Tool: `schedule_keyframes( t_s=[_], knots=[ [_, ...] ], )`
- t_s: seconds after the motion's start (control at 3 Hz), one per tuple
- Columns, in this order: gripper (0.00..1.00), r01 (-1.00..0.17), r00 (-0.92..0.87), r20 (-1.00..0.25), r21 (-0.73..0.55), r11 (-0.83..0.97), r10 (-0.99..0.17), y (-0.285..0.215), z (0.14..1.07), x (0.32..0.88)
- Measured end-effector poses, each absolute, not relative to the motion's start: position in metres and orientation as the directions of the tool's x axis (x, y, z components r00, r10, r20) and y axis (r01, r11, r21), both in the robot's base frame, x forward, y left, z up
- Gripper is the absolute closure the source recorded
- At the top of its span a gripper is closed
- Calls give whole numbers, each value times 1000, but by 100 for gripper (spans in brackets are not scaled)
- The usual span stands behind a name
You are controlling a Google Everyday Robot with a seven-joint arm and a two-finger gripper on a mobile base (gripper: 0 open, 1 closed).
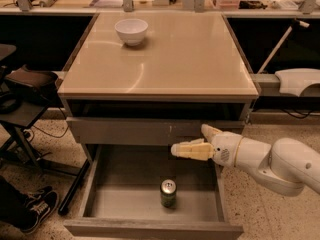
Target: Pick green can from middle drawer and place on counter
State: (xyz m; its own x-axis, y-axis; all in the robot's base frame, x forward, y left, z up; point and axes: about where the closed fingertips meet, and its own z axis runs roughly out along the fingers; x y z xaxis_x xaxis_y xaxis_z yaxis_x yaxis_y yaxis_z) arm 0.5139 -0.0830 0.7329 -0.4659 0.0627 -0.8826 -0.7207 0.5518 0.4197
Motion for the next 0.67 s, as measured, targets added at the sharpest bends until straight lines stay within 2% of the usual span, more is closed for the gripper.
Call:
schedule_keyframes(
  t_s=[0.33, 0.67],
  knots=[
    [0, -706, -426, -889, 444, 552, 169, -69, 730, 533],
    [0, -708, -427, -889, 444, 550, 168, -68, 730, 533]
  ],
)
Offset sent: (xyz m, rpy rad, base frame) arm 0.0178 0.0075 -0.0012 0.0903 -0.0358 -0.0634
